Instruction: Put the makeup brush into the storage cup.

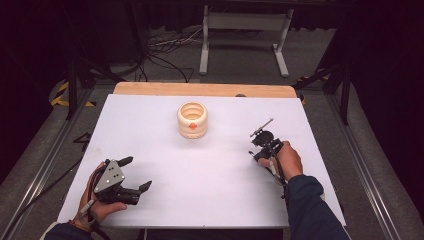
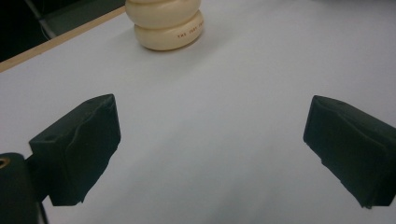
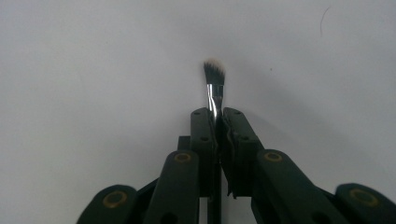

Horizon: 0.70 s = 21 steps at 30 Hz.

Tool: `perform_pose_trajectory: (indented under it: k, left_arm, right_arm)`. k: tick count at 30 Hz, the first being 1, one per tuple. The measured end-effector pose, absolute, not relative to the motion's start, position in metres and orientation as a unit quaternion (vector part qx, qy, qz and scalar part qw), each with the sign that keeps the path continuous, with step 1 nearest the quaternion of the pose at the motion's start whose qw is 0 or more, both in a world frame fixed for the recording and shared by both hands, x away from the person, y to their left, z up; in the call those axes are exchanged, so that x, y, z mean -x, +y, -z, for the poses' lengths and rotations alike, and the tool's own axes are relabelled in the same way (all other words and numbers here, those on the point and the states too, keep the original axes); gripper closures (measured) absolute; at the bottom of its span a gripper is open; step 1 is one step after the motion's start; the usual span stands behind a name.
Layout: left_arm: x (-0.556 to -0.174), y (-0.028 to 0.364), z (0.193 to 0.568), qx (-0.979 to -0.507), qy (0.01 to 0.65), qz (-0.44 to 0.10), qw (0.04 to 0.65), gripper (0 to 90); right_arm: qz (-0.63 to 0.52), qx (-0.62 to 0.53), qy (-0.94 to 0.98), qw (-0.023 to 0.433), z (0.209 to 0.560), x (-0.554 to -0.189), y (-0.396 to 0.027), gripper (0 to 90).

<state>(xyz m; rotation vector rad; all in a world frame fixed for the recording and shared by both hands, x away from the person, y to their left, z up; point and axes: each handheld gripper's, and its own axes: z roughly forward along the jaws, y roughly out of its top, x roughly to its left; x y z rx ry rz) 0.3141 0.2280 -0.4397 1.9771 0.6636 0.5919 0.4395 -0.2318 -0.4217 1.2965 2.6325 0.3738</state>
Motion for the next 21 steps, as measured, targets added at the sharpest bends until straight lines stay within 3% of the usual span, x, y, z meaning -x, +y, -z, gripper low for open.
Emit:
perform_pose_trajectory:
  k: [10, 21]
  left_arm:
    - [-0.315, 0.230, 0.438, -0.795, 0.287, -0.234, 0.480, 6.2]
    - [-0.315, 0.231, 0.437, -0.794, 0.293, -0.223, 0.483, 7.2]
  right_arm:
    - [-0.173, -0.437, 0.879, 0.085, 0.417, -0.435, -0.240, 84.7]
    - [-0.276, -0.428, 0.853, 0.116, 0.397, -0.416, -0.252, 84.7]
